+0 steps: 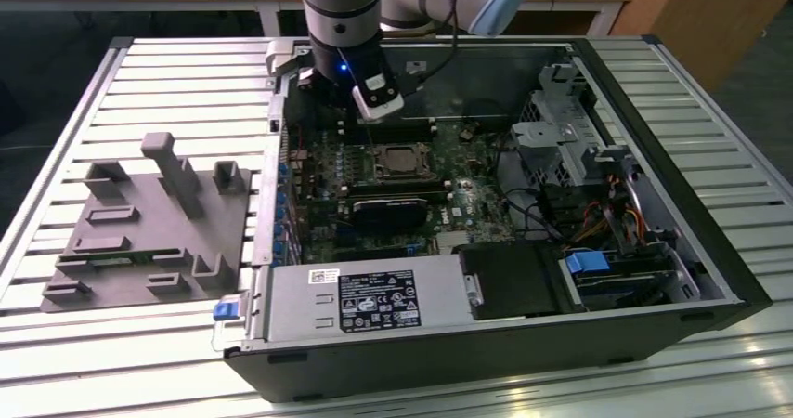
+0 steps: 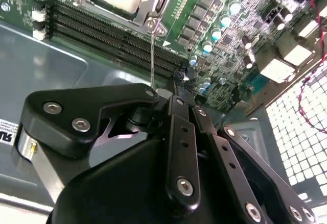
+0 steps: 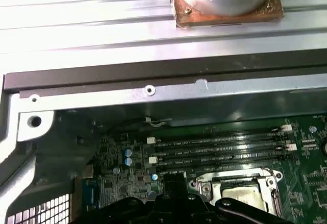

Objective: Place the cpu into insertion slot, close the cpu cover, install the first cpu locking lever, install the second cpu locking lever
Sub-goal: 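Install the first cpu locking lever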

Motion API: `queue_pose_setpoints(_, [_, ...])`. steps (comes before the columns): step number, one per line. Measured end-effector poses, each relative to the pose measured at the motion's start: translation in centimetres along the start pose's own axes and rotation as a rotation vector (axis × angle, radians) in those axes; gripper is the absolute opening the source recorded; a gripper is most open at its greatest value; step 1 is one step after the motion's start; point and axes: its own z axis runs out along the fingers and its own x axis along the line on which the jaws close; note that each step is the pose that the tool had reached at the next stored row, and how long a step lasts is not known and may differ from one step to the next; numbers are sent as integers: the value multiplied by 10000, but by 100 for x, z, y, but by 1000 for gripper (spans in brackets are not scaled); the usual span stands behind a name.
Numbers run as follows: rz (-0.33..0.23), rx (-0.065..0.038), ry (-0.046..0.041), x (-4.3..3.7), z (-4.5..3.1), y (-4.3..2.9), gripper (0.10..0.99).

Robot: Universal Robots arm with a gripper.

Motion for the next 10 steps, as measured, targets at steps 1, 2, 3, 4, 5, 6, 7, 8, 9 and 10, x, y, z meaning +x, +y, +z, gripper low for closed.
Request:
queue_pose_setpoints(1, [0, -7, 0, 0, 0, 0, 102])
queue_pose_setpoints(2, [1, -13, 1, 0, 1, 1, 102])
queue_pose_setpoints(3, [0, -18, 2, 0, 0, 0, 102])
queue_pose_setpoints(4, [0, -25, 3, 0, 1, 0, 102])
queue_pose_setpoints(5, [0, -46, 3, 0, 5, -2, 102])
queue_pose_setpoints(6, [0, -65, 6, 0, 8, -2, 102])
queue_pose_setpoints(7, [0, -69, 7, -6, 10, -2, 102])
queue_pose_setpoints(8, [1, -69, 8, -18, 11, -1, 102])
queue_pose_setpoints(9, [1, -69, 8, -33, 12, 0, 102])
queue_pose_setpoints(10, [1, -69, 8, -47, 14, 2, 102])
